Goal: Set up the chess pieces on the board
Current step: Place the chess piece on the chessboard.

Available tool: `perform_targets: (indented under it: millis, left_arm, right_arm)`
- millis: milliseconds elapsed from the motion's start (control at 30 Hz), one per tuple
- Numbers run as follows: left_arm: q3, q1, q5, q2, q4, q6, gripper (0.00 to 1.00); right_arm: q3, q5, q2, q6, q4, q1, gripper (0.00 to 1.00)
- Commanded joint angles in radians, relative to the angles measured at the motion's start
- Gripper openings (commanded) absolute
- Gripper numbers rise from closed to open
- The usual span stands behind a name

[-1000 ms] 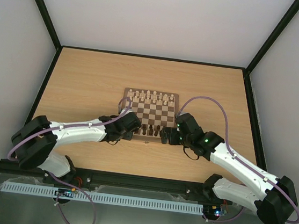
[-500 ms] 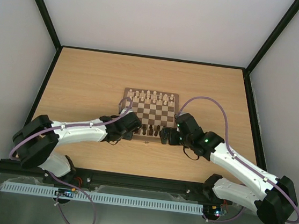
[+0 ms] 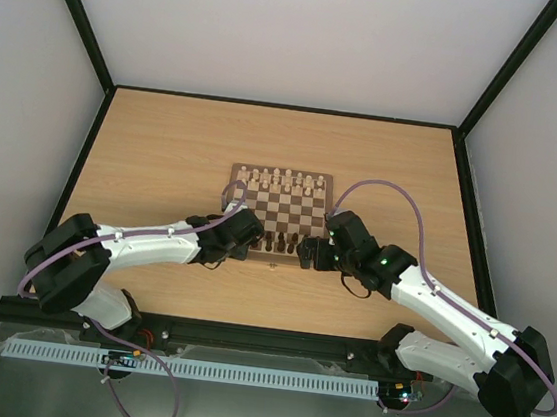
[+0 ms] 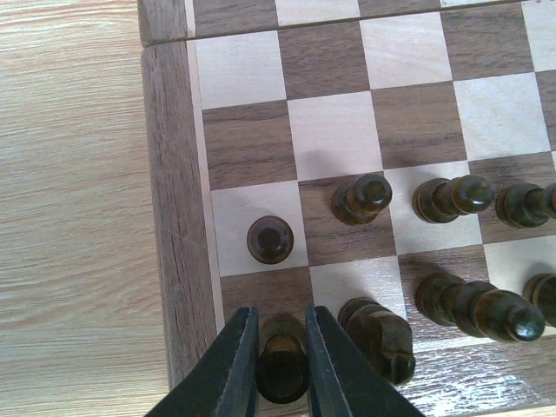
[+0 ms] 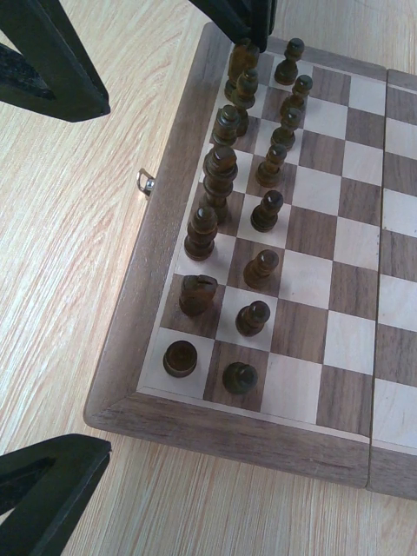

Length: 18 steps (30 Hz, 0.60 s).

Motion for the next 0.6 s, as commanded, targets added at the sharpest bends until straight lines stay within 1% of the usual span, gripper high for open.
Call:
perform_targets:
  millis: [0,333,567]
  left_arm:
    - [0.016,0.008,-0.031,0.013,-0.001,0.007,0.12]
    - [0.014,0.01,-0.042,0.03,0.007,0.005,0.13]
    - [0.01,0.011,-0.038,0.027,0.005,0.003,0.23]
  right_arm:
    - [-0.015,-0.005,0.007,-0.015,0.004,-0.003,0.99]
    - [-0.015,-0.008,0.006,-0.015,0.004,-0.003,0.99]
    - [-0.015,-0.008,0.006,-0.016,0.005,-0.002,0.99]
